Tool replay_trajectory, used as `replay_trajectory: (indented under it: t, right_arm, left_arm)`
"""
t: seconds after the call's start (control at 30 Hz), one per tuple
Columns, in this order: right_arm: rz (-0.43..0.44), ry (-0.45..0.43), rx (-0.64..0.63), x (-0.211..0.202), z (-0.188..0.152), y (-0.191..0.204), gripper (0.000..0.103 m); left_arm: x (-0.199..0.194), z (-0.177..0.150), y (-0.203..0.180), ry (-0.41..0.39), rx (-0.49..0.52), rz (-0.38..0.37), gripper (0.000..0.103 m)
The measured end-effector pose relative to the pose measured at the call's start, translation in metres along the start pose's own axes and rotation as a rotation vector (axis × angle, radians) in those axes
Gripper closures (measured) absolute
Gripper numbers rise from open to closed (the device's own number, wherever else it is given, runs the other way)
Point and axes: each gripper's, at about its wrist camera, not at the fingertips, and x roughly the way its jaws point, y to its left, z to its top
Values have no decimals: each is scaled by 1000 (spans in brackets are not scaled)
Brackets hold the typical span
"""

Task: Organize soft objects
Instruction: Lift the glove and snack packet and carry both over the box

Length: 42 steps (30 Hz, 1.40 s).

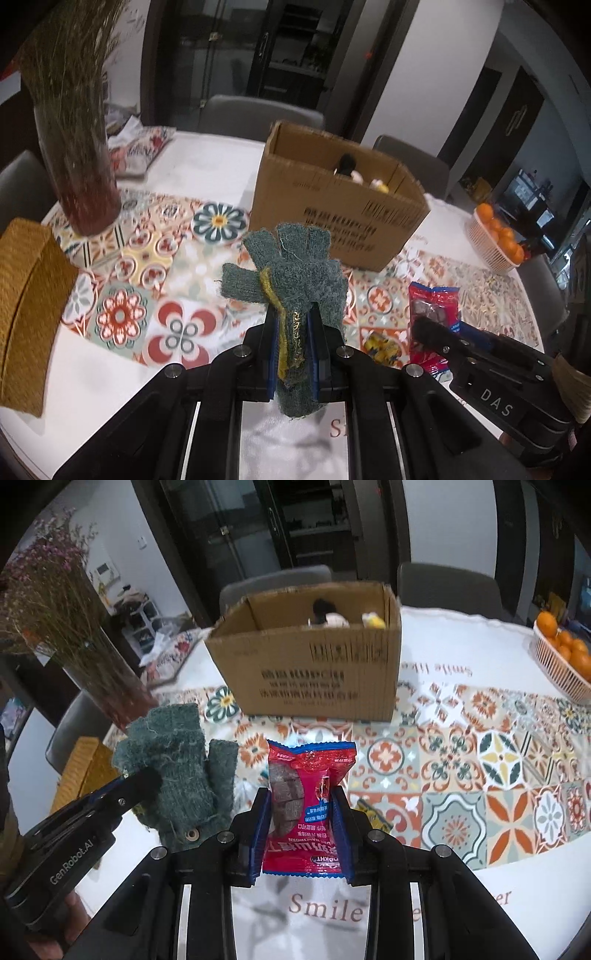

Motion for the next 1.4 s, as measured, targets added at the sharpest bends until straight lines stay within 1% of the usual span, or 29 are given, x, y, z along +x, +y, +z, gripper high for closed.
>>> replay_trajectory:
  t: [0.17,0.33,0.5,0.8,1.1,1.4]
  right_arm:
    - [4,-60,0,-17,10,7,70]
    - [5,-108,2,-31,20,14,70]
    - [5,-150,7,-41,32,18,70]
    - [9,-207,13,-51,57,22,70]
    - [0,-244,19,-49,87,20,70]
    - [-6,-259,12,-41,122,12,70]
  left_arm:
    - [-10,14,-3,-29,12,-29,89]
    - [-23,29,-6,-76,30,-51,89]
    - [-33,44,-11,-120,52,-64,89]
    - [-40,73,-17,-171,78,-89,89]
    - [-30,104,-22,-190,88,-100,89]
    - [-9,135,-27,-195,95,-100,89]
